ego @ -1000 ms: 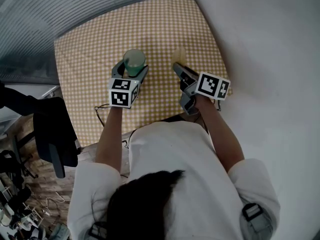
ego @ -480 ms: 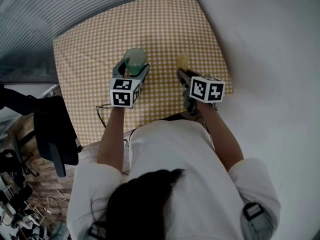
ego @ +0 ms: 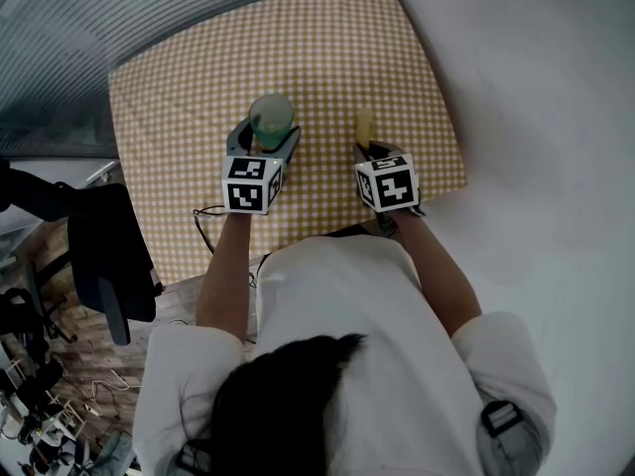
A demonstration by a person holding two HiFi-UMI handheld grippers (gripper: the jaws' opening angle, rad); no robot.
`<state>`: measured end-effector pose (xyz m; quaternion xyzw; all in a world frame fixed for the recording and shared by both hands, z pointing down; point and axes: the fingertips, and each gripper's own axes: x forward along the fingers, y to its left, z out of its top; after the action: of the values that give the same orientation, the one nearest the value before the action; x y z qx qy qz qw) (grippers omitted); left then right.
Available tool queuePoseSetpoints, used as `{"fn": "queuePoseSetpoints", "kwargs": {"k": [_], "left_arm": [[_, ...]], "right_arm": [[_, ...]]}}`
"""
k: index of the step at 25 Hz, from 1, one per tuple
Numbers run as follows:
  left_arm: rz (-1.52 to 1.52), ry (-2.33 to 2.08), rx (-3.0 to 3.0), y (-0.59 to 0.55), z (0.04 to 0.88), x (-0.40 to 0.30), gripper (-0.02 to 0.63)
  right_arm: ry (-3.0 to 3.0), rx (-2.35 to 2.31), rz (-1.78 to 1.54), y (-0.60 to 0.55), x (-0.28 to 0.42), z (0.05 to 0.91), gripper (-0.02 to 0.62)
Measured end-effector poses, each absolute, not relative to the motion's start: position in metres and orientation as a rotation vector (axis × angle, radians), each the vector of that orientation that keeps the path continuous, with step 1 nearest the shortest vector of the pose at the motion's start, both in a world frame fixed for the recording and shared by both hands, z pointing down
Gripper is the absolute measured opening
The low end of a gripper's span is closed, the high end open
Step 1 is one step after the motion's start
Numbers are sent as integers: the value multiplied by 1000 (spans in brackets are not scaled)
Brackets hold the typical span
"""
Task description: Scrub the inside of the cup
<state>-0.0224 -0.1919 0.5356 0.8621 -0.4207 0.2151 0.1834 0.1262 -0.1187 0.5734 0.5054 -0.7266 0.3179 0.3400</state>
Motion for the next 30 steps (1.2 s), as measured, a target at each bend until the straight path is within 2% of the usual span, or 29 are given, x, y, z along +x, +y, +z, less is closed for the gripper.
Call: {"fn": "queuePoseSetpoints", "kwargs": {"k": [10,16,21,30], "left_arm": [[621,-1179,2419,-184,541,-24,351],[617,-1171,2419,-183,540,-20,351],[628,-1137,2414,-180,546,-19,351],[637,-1139,2416,-180,550,-19,351]], "right_arm": [[-1869,1272,829,-119,120,582,55],[-1897,1176,810,-116,104,578,151],[-1920,1209,768,-117,98,574,176],[-1956,1367,762,-111,107,547,178]]}}
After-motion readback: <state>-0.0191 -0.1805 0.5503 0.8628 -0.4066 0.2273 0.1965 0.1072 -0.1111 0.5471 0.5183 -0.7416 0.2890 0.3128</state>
